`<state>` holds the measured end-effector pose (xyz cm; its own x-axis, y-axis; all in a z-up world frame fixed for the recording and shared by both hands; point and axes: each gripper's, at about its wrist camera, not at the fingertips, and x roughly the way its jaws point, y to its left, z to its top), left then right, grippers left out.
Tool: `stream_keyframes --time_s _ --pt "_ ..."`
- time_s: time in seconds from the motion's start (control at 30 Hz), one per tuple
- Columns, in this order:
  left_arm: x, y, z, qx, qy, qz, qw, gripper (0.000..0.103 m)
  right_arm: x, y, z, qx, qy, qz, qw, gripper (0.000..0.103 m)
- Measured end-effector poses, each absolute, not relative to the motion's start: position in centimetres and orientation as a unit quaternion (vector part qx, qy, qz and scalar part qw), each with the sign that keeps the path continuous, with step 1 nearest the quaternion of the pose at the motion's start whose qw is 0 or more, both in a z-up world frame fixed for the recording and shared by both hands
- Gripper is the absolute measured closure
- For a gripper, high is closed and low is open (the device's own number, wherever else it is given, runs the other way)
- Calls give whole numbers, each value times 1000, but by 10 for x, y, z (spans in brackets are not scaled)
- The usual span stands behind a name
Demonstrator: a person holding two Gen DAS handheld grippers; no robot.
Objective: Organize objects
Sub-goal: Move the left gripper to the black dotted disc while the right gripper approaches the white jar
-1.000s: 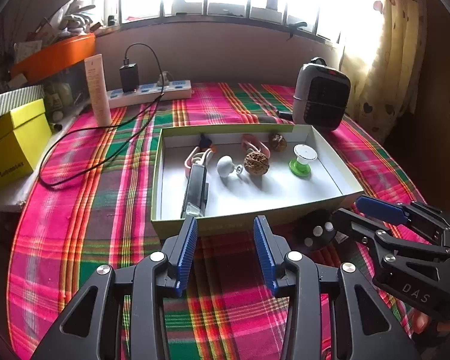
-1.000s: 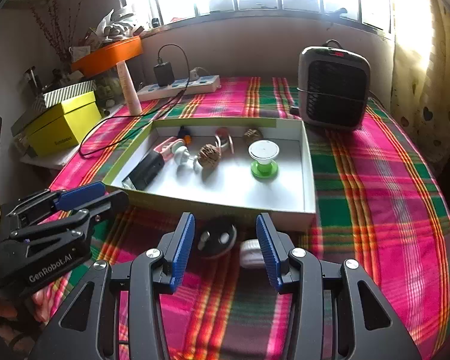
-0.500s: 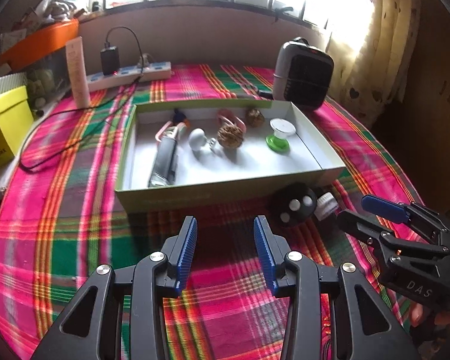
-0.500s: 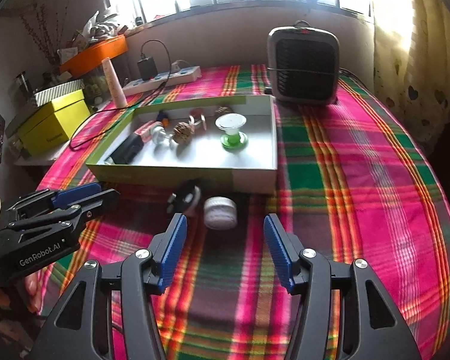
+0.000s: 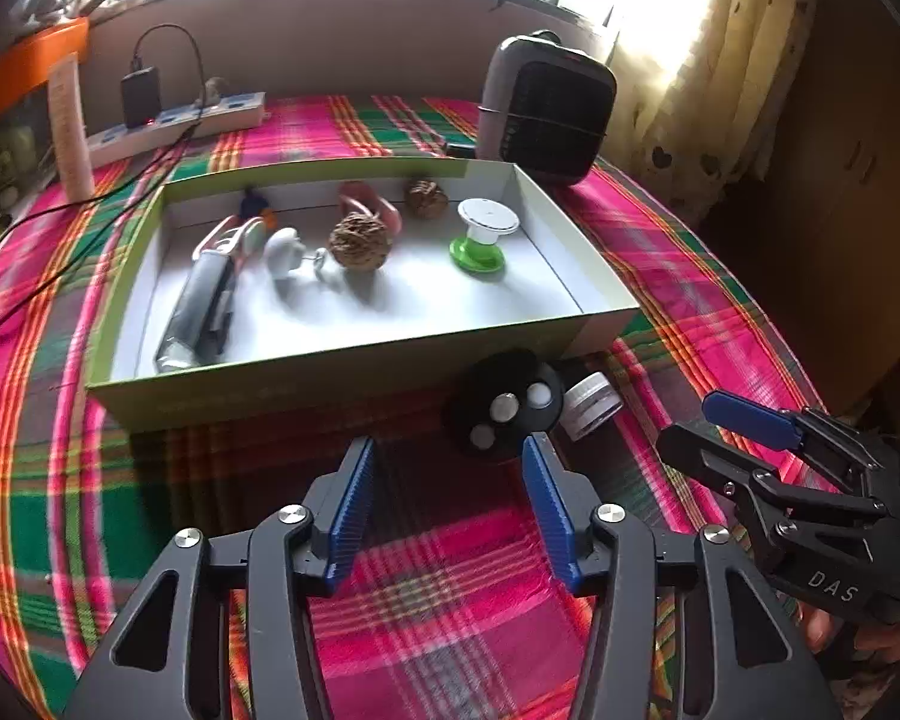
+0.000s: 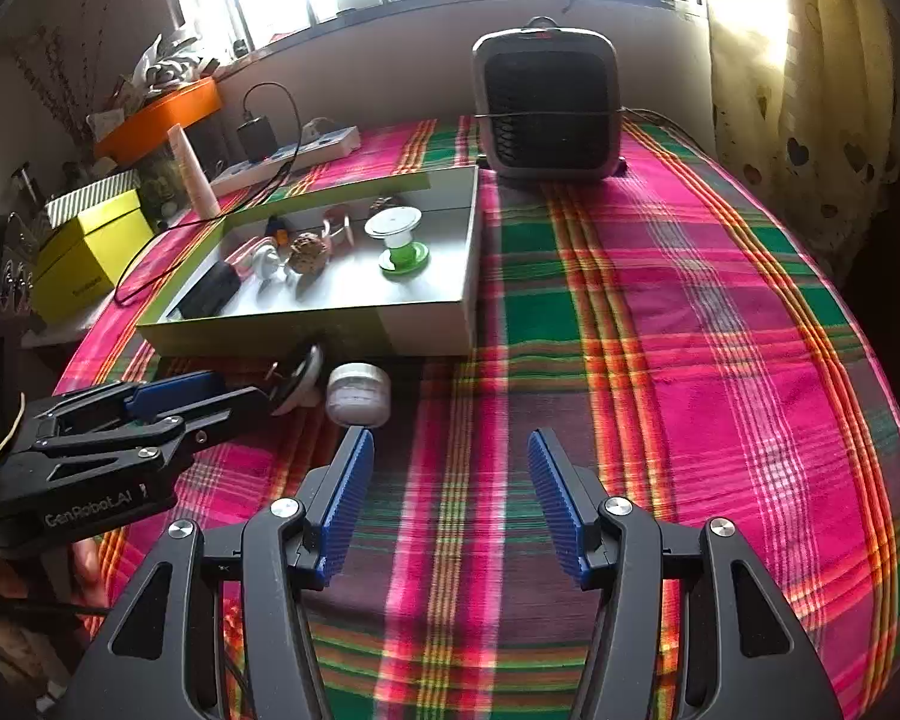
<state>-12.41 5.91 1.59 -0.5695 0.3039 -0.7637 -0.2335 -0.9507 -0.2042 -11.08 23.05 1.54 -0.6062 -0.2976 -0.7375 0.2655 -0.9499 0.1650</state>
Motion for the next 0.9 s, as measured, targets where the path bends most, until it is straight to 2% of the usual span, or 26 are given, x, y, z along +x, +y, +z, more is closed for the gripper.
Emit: stream_keyframes --time_s 0.57,0.77,0.87,0.9 --pt "-140 86 10 -441 7 884 152 51 -117 238 10 424 -26 -890 165 48" --pt "-142 84 10 -441 -5 885 149 51 -119 235 10 425 -22 -889 170 48" --pt "-142 82 10 -438 -10 887 146 53 -120 234 8 428 -21 -887 171 48" --pt "-142 82 10 -437 -9 888 141 58 -120 234 8 429 -20 -887 171 48"
